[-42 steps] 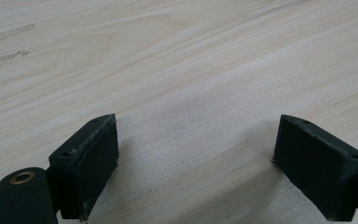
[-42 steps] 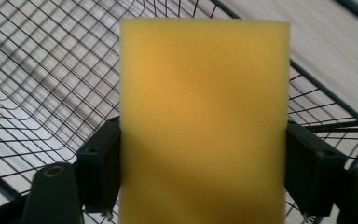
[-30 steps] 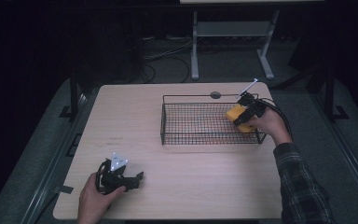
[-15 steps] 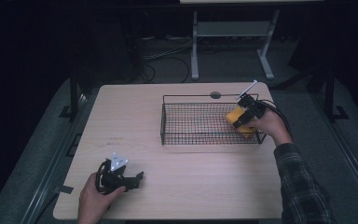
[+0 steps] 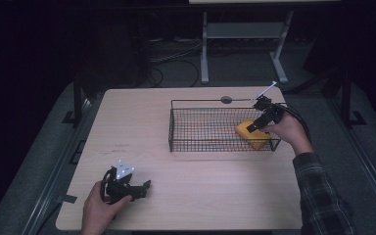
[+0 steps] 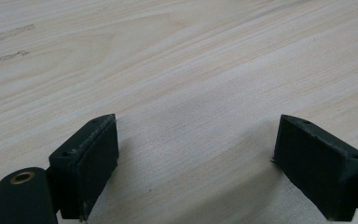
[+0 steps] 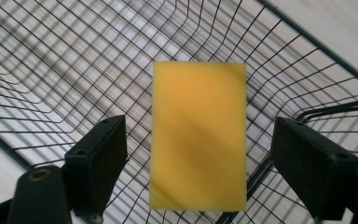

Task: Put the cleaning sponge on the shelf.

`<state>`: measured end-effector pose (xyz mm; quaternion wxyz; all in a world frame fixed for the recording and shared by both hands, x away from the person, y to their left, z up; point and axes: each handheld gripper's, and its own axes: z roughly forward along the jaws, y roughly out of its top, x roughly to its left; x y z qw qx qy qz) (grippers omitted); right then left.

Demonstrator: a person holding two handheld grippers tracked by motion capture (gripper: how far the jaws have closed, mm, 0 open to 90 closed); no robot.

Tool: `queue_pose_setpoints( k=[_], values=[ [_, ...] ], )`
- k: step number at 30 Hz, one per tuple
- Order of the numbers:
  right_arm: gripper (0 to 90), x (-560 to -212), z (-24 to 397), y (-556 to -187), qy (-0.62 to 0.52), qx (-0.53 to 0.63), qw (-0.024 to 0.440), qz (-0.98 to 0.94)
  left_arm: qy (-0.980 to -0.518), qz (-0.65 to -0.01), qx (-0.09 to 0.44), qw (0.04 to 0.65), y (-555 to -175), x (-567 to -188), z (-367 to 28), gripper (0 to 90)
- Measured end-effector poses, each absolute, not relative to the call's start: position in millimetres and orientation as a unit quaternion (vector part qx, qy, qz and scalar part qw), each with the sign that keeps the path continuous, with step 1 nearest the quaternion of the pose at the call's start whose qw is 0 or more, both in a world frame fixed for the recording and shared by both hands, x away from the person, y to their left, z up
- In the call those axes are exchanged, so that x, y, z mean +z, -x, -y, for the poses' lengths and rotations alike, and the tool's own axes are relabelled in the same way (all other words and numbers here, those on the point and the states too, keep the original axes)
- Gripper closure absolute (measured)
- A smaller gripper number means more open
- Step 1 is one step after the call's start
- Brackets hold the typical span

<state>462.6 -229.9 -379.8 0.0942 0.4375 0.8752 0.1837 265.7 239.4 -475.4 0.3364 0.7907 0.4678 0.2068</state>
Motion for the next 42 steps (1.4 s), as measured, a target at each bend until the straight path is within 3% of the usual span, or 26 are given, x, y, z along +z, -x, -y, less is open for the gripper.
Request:
queue_pose_setpoints(
  k=[22,42],
  values=[
    [18.6,-349,253,-385,-0.428,0.251,0.125,-0.859,-0.791,-0.468,0.207,0.336,-266,-475,-239,12.8],
    [14.8,-394,262,-311,-0.429,0.295,0.113,-0.846,-0.791,-0.468,0.207,0.336,-266,-475,-239,12.8]
  ],
)
